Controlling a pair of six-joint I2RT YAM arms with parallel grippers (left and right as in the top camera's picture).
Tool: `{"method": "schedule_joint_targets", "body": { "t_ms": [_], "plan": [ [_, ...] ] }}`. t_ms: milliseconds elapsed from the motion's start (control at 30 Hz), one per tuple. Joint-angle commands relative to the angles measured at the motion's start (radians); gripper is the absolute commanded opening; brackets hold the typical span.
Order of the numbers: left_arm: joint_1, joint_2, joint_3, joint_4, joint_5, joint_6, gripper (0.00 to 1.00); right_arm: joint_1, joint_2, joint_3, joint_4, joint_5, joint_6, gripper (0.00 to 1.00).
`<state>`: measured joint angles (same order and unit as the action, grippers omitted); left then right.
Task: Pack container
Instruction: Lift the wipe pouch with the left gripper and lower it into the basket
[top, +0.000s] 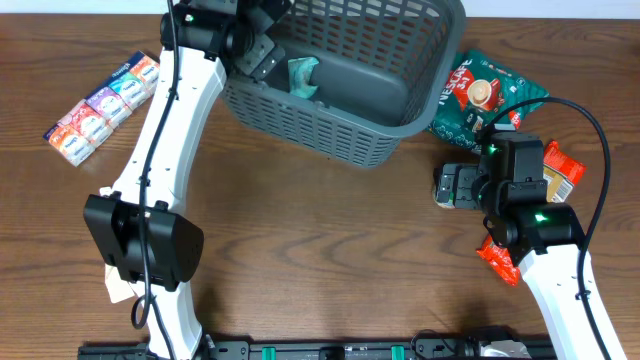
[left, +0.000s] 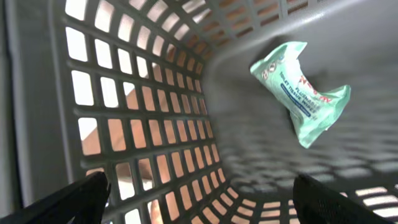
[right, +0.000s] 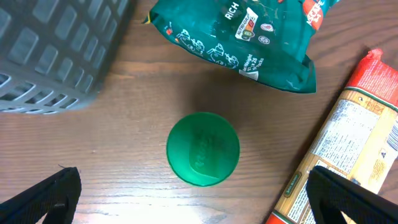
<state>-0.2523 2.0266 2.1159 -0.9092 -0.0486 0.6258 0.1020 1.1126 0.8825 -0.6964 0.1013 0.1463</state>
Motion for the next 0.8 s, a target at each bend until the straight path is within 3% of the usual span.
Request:
{"method": "schedule_joint_targets", "body": {
  "t_ms": [0, 767],
  "plan": [
    [0.000, -0.009, 0.003, -0.035, -0.054, 0.006, 0.94, 0.003, 0.002, 0.013, -0.003, -0.004, 0.015, 0.99],
    [-0.003, -0.048, 0.003, -0.295, -0.098, -0.067, 0.95, 0.003, 0.002, 0.013, -0.003, -0.004, 0.017, 0.99]
  ]
}}
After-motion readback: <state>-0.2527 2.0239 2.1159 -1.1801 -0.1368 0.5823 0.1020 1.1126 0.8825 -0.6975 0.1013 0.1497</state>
